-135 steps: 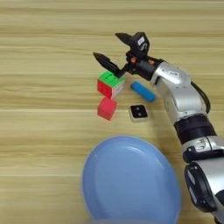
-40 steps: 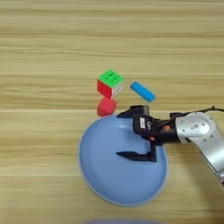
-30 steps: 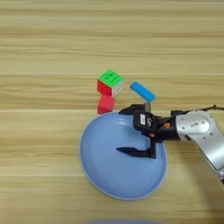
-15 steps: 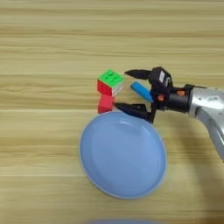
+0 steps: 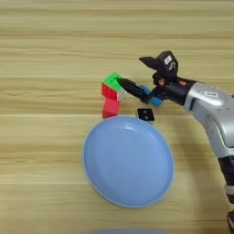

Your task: Move the objects on the table

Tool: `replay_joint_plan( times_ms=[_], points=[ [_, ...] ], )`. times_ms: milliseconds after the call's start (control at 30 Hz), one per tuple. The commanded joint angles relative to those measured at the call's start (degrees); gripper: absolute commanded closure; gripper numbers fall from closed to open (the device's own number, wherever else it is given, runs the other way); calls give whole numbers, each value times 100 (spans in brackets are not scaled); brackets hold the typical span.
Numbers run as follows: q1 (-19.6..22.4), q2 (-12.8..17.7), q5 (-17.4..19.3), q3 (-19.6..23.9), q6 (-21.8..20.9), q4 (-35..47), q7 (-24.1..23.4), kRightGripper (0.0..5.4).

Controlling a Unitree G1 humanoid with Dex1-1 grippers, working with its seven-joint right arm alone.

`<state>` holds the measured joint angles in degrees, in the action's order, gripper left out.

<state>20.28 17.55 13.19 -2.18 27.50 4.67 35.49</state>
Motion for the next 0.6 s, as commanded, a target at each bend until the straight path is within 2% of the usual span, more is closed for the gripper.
replay_joint_plan(
  times_ms=[33,133,267,433,500,600],
  points=[
    [468,-276,-107,41,-8,-52,-554,4],
    [489,-424,-241,-92,-46,-178,-728,4],
    [571,-605,-602,-332,-307,-531,-1007,4],
    [727,-674,-854,-370,-752,-1006,-1168,4],
    [788,-657,-911,-313,-890,-1158,-1222,4],
    [905,-631,-894,5,-1014,-1310,-1484,4]
  ],
)
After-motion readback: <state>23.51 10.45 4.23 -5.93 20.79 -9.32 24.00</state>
